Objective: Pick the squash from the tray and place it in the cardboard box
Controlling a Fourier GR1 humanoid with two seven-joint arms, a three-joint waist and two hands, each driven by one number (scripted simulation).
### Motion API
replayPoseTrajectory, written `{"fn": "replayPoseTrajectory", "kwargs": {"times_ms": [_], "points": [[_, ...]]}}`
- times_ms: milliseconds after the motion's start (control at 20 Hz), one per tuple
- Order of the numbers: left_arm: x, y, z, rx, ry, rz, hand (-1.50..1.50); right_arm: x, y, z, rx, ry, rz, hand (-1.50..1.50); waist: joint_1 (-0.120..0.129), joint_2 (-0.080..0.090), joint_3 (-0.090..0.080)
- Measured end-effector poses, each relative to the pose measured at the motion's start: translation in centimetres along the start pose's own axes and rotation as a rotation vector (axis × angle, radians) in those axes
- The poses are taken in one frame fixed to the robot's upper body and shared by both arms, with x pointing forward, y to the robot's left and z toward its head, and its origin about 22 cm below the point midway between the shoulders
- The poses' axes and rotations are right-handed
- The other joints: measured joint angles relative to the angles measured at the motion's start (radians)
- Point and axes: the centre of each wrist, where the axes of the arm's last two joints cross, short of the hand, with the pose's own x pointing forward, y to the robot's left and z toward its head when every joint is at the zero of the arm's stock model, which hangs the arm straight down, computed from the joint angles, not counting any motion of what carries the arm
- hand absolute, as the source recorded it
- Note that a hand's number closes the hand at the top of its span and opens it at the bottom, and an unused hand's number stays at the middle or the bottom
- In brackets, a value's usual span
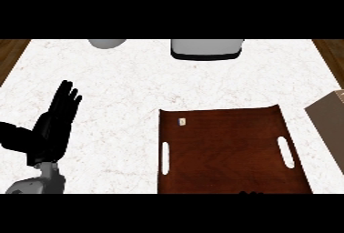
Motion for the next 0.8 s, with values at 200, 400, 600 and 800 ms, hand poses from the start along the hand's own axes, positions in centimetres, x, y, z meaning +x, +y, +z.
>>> {"fn": "replayPoseTrajectory", "kwargs": {"times_ms": [200,400,600,800], "points": [[0.6,-0.1,0.1,-0.005,0.002,0.004,0.00,-0.6,-1.5,-0.8,-0.132,0.115,0.009,1.50,0.003,0.002,0.000],[0.5,-0.1,-0.2,-0.005,-0.002,0.006,0.00,-1.9,-2.6,-2.1,-0.218,0.223,0.054,1.50,0.005,0.005,0.001],[0.8,0.1,-0.3,-0.006,-0.004,0.005,0.00,-3.5,-3.6,-3.4,-0.272,0.327,0.110,1.50,0.010,0.007,0.001],[0.6,0.0,-0.4,-0.003,-0.006,0.006,0.00,-5.5,-4.6,-4.5,-0.311,0.418,0.159,1.50,0.009,0.009,0.002]]}}
